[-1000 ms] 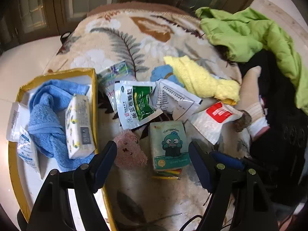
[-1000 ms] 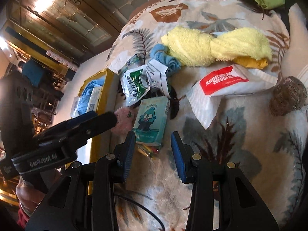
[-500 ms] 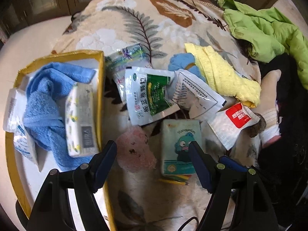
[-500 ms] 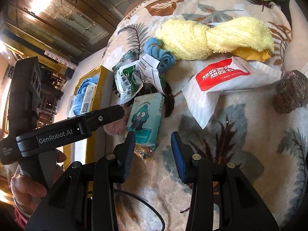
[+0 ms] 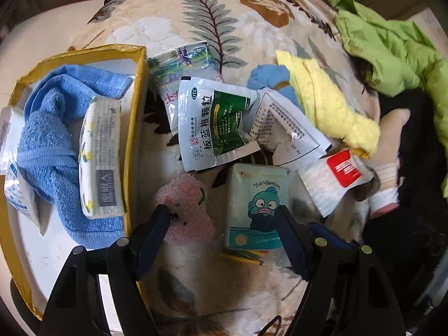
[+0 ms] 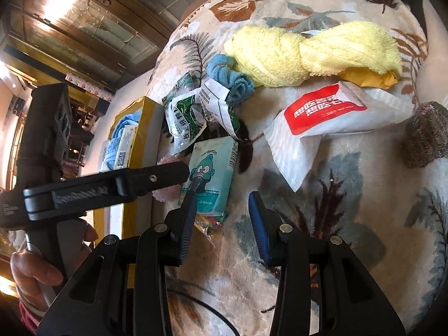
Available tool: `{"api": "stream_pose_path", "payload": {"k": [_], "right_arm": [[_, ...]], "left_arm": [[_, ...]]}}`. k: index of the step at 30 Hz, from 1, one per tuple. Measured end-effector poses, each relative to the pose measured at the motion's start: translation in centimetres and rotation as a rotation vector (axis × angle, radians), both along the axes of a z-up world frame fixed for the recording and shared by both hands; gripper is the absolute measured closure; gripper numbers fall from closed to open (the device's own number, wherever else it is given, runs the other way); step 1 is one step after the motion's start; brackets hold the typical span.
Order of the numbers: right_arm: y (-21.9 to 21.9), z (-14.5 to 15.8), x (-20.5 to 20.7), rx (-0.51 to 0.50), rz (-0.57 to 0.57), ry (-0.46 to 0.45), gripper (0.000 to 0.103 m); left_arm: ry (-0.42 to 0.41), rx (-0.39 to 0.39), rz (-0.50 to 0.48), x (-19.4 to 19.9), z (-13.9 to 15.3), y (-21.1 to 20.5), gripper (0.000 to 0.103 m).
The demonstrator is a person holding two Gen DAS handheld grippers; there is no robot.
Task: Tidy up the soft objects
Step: 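Grasp the teal cartoon tissue pack with the right gripper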
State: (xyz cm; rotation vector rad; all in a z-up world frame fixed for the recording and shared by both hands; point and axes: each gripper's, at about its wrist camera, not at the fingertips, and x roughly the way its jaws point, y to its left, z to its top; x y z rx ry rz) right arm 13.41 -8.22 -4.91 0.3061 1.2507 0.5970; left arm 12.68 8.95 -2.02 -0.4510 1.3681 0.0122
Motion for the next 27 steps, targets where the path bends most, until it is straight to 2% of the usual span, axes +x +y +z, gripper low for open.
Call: {"api": "stream_pose_path", "payload": {"k": [2,9,12,15,17,18,19,23,24,27], "right_arm": [[0.4,-0.3,0.3,-0.005,0.002,0.003,0.065],[3.0,-0.5,0.9,-0.077,0.032,-0.03,0.065],[4.7,-0.7,0.8,-0.169,0.037,-0.069,0.065],[6.0,-1.2,1.0,-0.213,0.039,-0.083,0.065],[6.8,-1.5,1.2,-0.237,0.025,-0.107,0.059],[6.9,-1.4,1.3,-0.229,0.008,-0.116,0.05],[6.9,-1.5,1.6,-0.226,-0.012,-0.125,0.047],[6.6,-2.2,2.2,-0.237,-0.029,-0.124,0.046],[6.7,-2.2,2.1,-0.242,-0.017,-0.135,0.046],[6.9,-2.0,2.1,-0.315,0.065,-0.158,0.064]], "left_arm": [[-0.008,-0.014,0.012,-0.1,0.3,0.3,0.026],[-0.008,0.037,0.01,-0.2,0.9,-0.3,0.026],[0.012,0.016,0.033,-0.1,0.5,-0.1,0.026],[0.022,-0.015,0.066,0.0,0.1,0.3,0.026],[0.023,-0.037,0.089,0.0,0.0,0.6,0.026],[0.025,-0.056,0.104,-0.1,0.0,1.0,0.027],[0.025,-0.068,0.112,-0.1,0.1,1.1,0.027],[0.031,-0.07,0.117,-0.2,0.1,1.1,0.028],[0.03,-0.069,0.115,-0.2,0.1,1.2,0.029],[0.034,-0.067,0.101,-0.3,0.2,0.7,0.028]]}}
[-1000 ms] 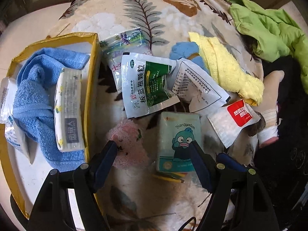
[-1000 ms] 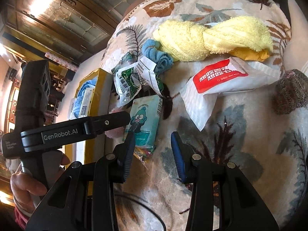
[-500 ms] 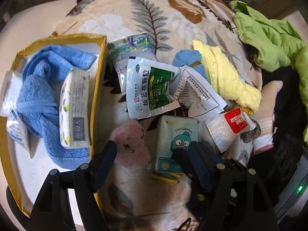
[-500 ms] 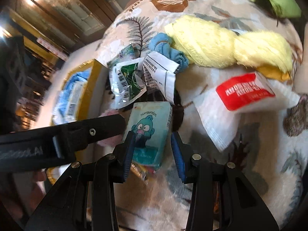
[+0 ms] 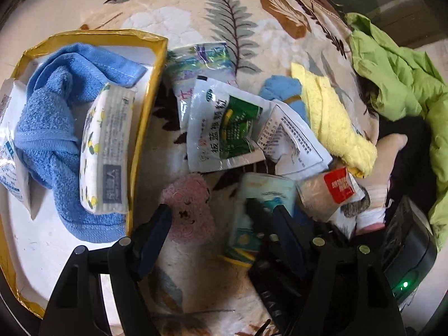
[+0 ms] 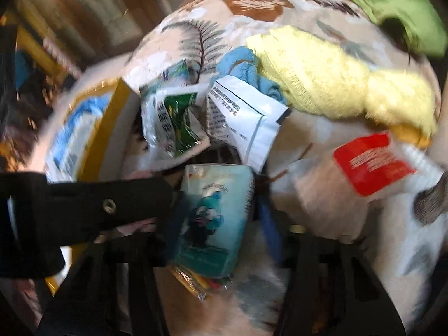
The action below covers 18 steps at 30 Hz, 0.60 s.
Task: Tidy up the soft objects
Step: 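Grasp the teal cartoon tissue pack with the right gripper, then grasp the clear bag of coloured sticks with the left gripper while the right holds the tissue pack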
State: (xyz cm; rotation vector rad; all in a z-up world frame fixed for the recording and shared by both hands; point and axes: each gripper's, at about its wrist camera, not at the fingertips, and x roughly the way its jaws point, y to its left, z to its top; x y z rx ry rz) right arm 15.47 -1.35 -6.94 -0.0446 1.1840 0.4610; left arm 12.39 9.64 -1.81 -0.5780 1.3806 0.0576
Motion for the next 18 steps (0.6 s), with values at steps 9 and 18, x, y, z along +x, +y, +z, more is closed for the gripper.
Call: {"api": "stream_pose_path", "payload": {"k": [9,18], "right_arm": [[-7.2,1.3,-1.8,-0.108,-0.016,-0.041,0.081],[-10.6,1.4,-2.5,0.07,-0.081,0.012,0.081]], "left_arm": [[0.032,0.075,-0.013,0.7,-0.7,-1.5,0.021],[-0.045,-0.104,-0.12,0.7,1.4,-4.4,0.016]]}}
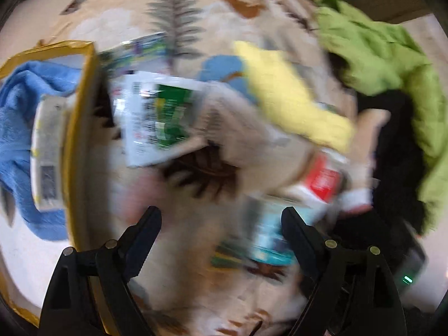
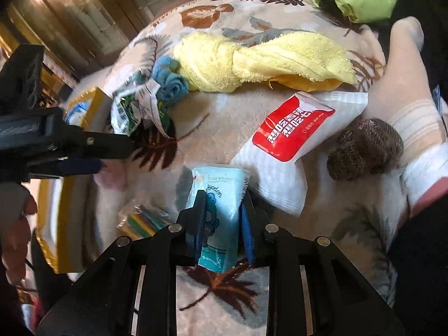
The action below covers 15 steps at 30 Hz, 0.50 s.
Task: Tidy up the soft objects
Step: 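Grasp the clear bag of coloured sticks with the left gripper while the right holds the tissue pack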
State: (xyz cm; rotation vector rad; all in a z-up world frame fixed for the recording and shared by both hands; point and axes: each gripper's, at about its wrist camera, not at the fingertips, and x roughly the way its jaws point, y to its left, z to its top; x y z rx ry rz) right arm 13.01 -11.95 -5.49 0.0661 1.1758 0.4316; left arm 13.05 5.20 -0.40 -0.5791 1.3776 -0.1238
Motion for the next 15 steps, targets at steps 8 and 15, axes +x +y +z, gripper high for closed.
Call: {"api": "stream_pose_path", "payload": {"k": [8,15], "right_arm": [[0.5,1.4,-0.4,0.071,0.01,-0.008,0.081],[0.7,1.0,-0.5,0.024,0.037,-0.006,0.081]], "left_arm": [[0.009,0.221,-0.013,-1.1,1.8,0.3,0.016],[0.071,0.153,-0.072,-2.0,-0.4,-1.5,0.016]]}}
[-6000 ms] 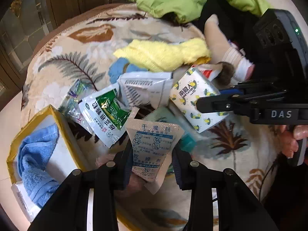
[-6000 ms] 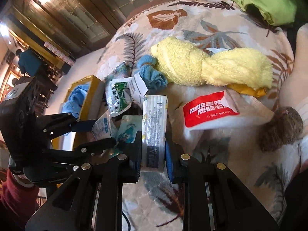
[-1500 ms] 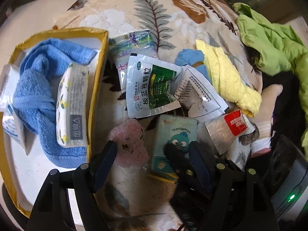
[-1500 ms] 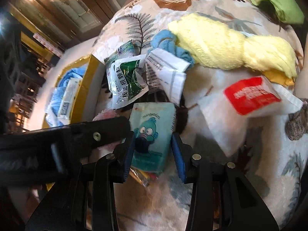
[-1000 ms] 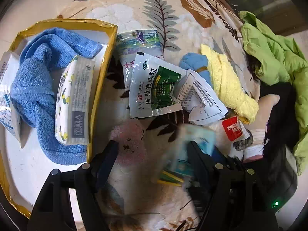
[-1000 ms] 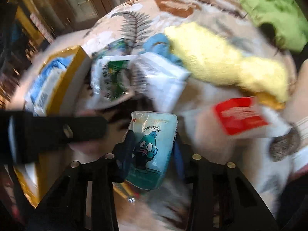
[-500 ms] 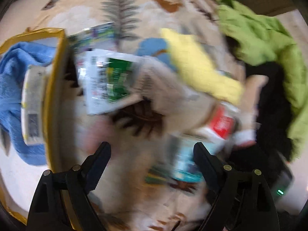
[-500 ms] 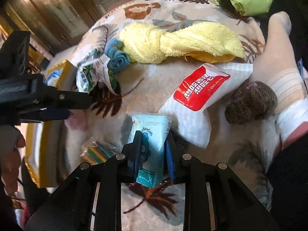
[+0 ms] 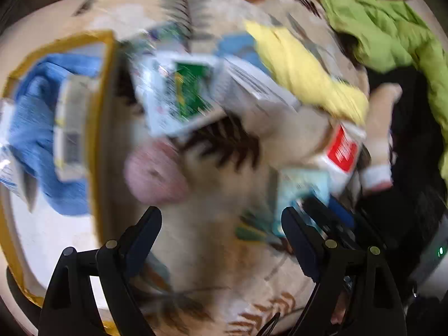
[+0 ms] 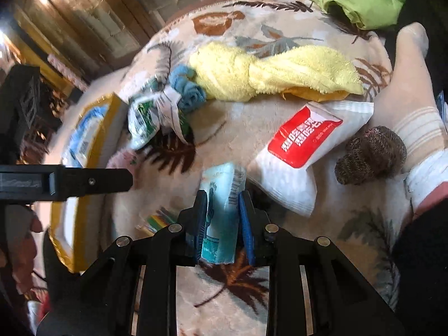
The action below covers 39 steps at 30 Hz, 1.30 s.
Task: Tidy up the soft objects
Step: 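Grasp the clear bag of coloured sticks with the left gripper while the right holds the tissue pack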
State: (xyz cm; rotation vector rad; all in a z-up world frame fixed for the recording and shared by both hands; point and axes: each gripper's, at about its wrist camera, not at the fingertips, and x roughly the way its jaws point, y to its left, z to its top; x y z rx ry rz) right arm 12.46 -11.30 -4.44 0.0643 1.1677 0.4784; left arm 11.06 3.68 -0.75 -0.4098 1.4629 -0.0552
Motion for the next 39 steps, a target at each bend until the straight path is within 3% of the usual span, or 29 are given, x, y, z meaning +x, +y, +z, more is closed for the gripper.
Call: {"api": "stream_pose_path", "payload": {"k": [4,13,23,26,28,31,37,39], "right_arm": [[-1.0,-1.0,0.6,0.033,-0.034,0.037,0.08],[-3.5,-3.3,2.0,0.193,-0.09,0.15,0.08],[-3.9,-4.4,1.9,0.349,-0.091,0.207,0.081],[-3.8,-4.9,1.7,0.364,-0.096,0.213,0.088],[-3.7,-4.8,1.4,0.362,-0.093,0.205,0.091],[-3.8,-4.2,1.1,0.357,-0.093,0.192,0.092],[-4.9,-3.9,1.2,0.367,-0.134,0.192,0.093],[-5.3,-3.6,0.9,0.374,-0.137,0.185,0.093]], "left_arm": [[0.027,0.011,-0.042,-1.0,-0.7,-1.7,0.016],[0.121,0.015,0.096,-2.0,-4.3,-1.9,0.016],[0.105,0.024,0.154,-1.6,-5.5,-1.8,0.017],[0.077,0.033,0.15,-1.7,-5.2,-1.2,0.027],[0.065,0.038,0.143,-1.4,-4.9,-0.8,0.049],[0.056,0.048,0.125,-0.9,-4.8,-1.2,0.071],[0.014,0.041,0.089,-1.2,-4.2,-1.2,0.093],[0.006,0.026,0.077,-1.7,-3.6,-1.1,0.094]]}}
